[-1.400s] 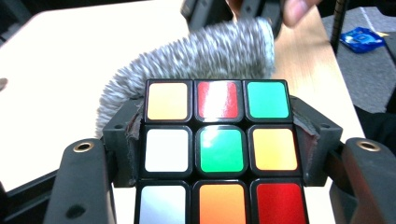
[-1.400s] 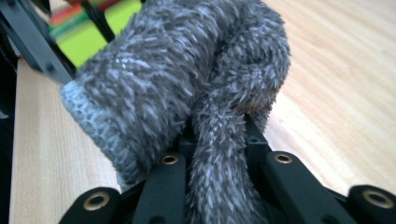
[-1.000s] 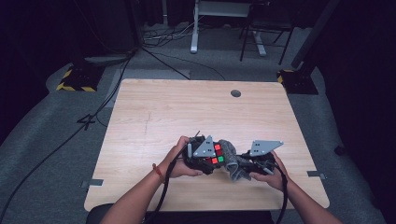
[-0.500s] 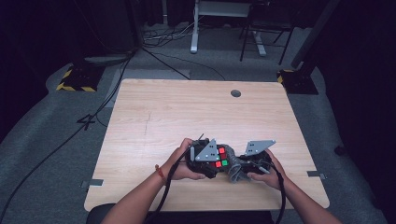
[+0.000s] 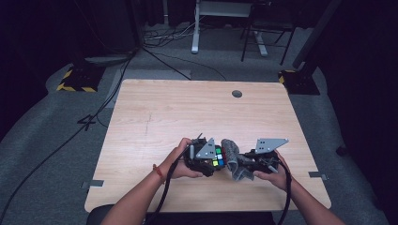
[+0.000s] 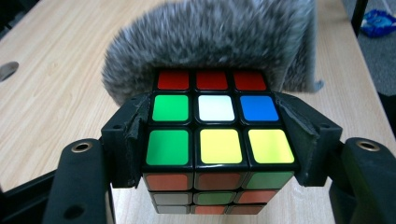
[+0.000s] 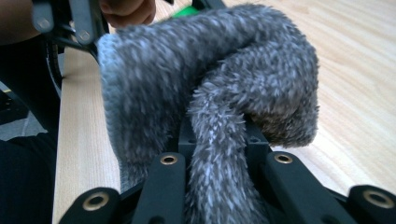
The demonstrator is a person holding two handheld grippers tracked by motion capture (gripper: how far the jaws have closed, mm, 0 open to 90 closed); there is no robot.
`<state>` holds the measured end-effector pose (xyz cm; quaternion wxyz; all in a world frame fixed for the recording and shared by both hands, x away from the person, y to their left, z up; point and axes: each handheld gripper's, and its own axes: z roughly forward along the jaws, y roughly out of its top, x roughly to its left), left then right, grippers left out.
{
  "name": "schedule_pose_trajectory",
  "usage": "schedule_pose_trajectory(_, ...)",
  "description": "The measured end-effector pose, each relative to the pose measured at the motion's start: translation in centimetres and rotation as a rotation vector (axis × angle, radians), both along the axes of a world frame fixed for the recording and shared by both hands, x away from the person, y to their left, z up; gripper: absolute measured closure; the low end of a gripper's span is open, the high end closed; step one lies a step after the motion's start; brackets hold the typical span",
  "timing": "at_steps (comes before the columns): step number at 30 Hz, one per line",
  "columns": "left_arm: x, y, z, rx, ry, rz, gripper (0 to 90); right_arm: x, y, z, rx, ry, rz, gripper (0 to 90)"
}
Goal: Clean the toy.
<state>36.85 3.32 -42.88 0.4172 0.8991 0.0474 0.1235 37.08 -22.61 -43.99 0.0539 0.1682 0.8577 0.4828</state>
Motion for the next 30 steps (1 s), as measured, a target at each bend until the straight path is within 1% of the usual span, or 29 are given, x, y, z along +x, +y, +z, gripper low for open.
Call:
schedule_pose_trajectory(1,0.0,-0.1,0.0,0.005,-0.002,0.002,33.0,-0.2,0.0,0.2,0.001,-0.017,-0.004,76.6)
schedule_pose_trajectory(3,-0.1,-0.1,0.0,0.006,-0.008,0.003,33.2,-0.3,0.0,0.4,0.001,-0.030,-0.006,76.6)
schedule_pose_trajectory(4,-0.1,-0.1,0.1,-0.004,-0.010,0.006,33.3,-0.3,0.0,0.4,-0.001,-0.034,-0.008,76.6)
schedule_pose_trajectory(5,-0.1,0.0,0.2,-0.022,-0.001,0.005,33.4,-0.3,-0.1,0.4,0.001,-0.036,-0.012,76.6)
schedule_pose_trajectory(7,-0.1,0.1,0.5,-0.040,-0.007,0.001,33.6,-0.3,0.1,0.2,-0.017,-0.035,-0.015,76.7)
schedule_pose_trajectory(8,-0.1,0.2,0.7,-0.061,0.003,0.002,33.6,-0.2,0.2,0.0,-0.025,-0.028,-0.016,76.8)
schedule_pose_trajectory(9,-0.1,0.2,0.8,-0.072,0.009,0.000,33.7,-0.1,0.4,-0.4,-0.043,-0.015,-0.014,76.8)
schedule_pose_trajectory(11,-0.2,0.3,1.1,-0.088,-0.005,0.001,33.7,0.1,0.8,-1.4,-0.077,0.016,-0.007,76.8)
schedule_pose_trajectory(12,-0.3,0.4,1.2,-0.099,0.002,-0.001,33.8,0.2,1.1,-1.9,-0.095,0.034,-0.002,76.8)
schedule_pose_trajectory(13,-0.3,0.4,1.3,-0.108,0.002,-0.006,33.8,0.2,1.4,-2.3,-0.123,0.044,0.009,76.7)
schedule_pose_trajectory(14,-0.4,0.5,1.4,-0.114,-0.005,-0.008,33.8,0.1,1.7,-2.6,-0.137,0.049,0.019,76.7)
schedule_pose_trajectory(15,-0.4,0.5,1.5,-0.111,-0.007,-0.008,33.8,0.0,2.0,-2.8,-0.144,0.052,0.029,76.7)
schedule_pose_trajectory(17,-0.4,0.6,1.6,-0.108,-0.010,-0.007,33.8,-0.2,2.3,-2.7,-0.155,0.039,0.035,76.7)
schedule_pose_trajectory(18,-0.4,0.7,1.6,-0.113,-0.006,-0.007,33.8,-0.3,2.3,-2.4,-0.140,0.034,0.035,76.7)
schedule_pose_trajectory(21,-0.1,1.1,1.5,-0.107,0.003,-0.004,33.8,-0.3,1.8,-1.9,-0.115,0.018,0.024,76.7)
schedule_pose_trajectory(23,0.0,1.1,1.3,-0.089,0.006,0.002,33.8,-0.3,1.3,-1.2,-0.083,-0.003,0.005,76.7)
schedule_pose_trajectory(25,0.0,0.9,0.9,-0.056,0.007,0.002,33.8,-0.2,0.8,-0.4,-0.027,-0.019,-0.016,76.7)
schedule_pose_trajectory(26,0.0,0.7,0.8,-0.051,0.010,0.003,33.8,-0.2,0.6,0.1,-0.013,-0.029,-0.027,76.7)
schedule_pose_trajectory(28,0.1,0.5,0.6,-0.048,0.012,-0.003,33.8,-0.3,0.5,0.4,-0.023,-0.060,-0.038,76.7)
schedule_pose_trajectory(30,0.2,0.4,0.5,-0.046,0.015,0.000,33.8,-0.3,0.4,0.4,-0.018,-0.066,-0.047,76.7)
